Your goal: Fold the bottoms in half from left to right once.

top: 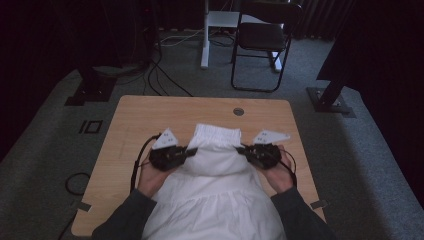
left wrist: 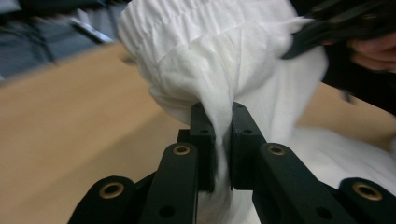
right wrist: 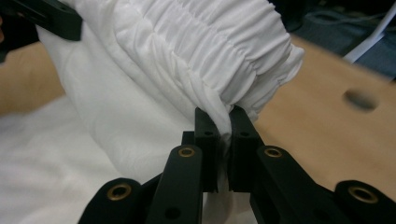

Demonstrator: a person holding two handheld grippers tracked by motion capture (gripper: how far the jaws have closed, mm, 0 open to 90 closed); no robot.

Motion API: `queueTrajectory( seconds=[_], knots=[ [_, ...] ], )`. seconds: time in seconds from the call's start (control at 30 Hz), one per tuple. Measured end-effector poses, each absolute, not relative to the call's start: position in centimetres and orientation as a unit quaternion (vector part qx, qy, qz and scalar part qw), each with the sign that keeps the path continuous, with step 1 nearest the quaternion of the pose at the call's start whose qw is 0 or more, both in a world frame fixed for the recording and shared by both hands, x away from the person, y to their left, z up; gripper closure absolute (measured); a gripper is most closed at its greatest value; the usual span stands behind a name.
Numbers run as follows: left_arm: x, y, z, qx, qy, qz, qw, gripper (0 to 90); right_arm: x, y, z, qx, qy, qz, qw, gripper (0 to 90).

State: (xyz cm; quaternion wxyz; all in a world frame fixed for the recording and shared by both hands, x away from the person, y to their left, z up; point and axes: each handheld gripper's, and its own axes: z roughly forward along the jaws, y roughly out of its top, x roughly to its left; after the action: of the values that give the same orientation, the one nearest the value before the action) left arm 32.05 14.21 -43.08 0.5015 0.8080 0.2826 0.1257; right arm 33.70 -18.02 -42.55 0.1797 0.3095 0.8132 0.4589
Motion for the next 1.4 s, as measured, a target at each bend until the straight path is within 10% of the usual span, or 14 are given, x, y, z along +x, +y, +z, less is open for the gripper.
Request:
queueTrajectory(
  seconds=[0.37, 0.8, 1.4],
  knots=[
    [28.1, 14.1, -52.6, 0.859, 0.325, 0.027, 0.393, 83.6, 30.0, -17.2, -52.1, 0.328, 0.855, 0.394, 0.077, 83.7],
    [31.4, 12.6, -54.2, 0.880, 0.328, 0.092, 0.330, 82.5, 32.4, -15.0, -54.8, 0.344, 0.869, 0.342, 0.099, 83.4],
    [42.6, 9.2, -53.1, 0.893, 0.315, 0.234, 0.221, 82.1, 44.6, -13.9, -54.1, 0.411, 0.843, 0.325, 0.121, 82.7]
  ],
)
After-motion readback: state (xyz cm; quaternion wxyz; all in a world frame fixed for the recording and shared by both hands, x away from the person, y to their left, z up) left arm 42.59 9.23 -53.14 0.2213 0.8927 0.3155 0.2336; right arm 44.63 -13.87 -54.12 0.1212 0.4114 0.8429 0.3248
